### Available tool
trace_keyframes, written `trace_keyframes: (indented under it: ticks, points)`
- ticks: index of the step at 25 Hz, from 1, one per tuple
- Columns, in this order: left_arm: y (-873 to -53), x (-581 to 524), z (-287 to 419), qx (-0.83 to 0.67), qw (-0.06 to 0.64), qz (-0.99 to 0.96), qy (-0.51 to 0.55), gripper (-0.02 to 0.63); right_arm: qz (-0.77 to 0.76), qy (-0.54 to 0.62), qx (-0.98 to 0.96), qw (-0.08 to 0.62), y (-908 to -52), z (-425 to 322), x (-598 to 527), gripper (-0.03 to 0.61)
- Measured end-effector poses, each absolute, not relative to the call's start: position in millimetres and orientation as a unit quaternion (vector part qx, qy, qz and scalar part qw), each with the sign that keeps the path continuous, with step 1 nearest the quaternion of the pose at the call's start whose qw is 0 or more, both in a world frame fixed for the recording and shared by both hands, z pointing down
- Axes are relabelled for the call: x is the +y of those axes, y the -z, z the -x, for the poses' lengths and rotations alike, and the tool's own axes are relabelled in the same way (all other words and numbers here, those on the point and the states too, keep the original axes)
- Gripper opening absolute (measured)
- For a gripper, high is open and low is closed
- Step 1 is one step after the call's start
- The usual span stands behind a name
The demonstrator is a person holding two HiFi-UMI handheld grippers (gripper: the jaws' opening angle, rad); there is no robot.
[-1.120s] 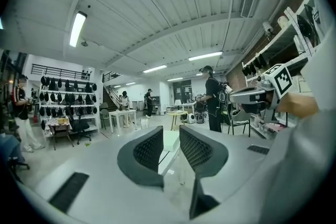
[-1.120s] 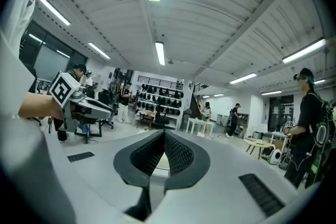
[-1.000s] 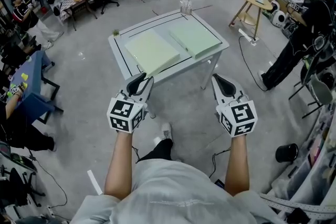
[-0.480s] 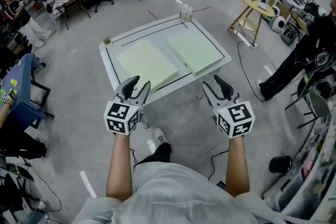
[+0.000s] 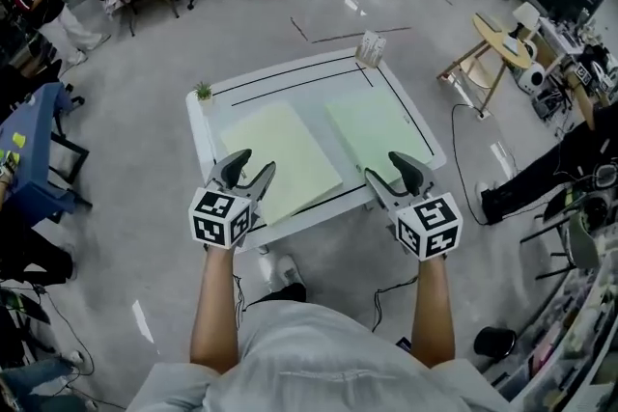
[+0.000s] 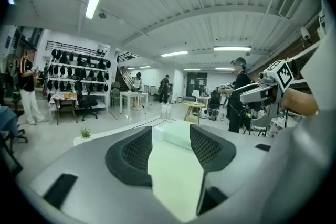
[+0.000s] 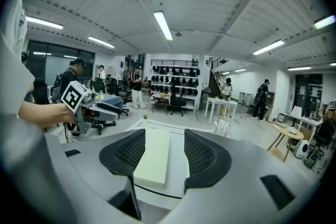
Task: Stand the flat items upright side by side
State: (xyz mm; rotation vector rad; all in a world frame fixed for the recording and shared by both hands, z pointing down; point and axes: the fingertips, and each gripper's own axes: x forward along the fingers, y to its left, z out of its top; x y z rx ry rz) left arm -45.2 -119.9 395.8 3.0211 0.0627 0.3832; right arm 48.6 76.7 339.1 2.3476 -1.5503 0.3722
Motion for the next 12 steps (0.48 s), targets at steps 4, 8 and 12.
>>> trace_keyframes:
  ticks: [4,8,12]
  points:
    - [-425.6,-152.1,29.6,-0.004,0.077,-0.985,-0.152,0.250,-0.792,-0.162,-0.572,0.143,-365.6,-71.9,32.7,0.262]
    - [-458.5,-181.7,29.5,-0.036,0.105,-0.978,-0.175,0.258,-0.764,-0.183,-0.602,0.145,-393.6,-85.1,-9.3,0.284]
    - [-497.4,-192.7,38.2,-0.053,0.168,-0.963,-0.204,0.276,-0.736,-0.217,-0.626,0.141,-426.0,-91.6,-33.9,0.310]
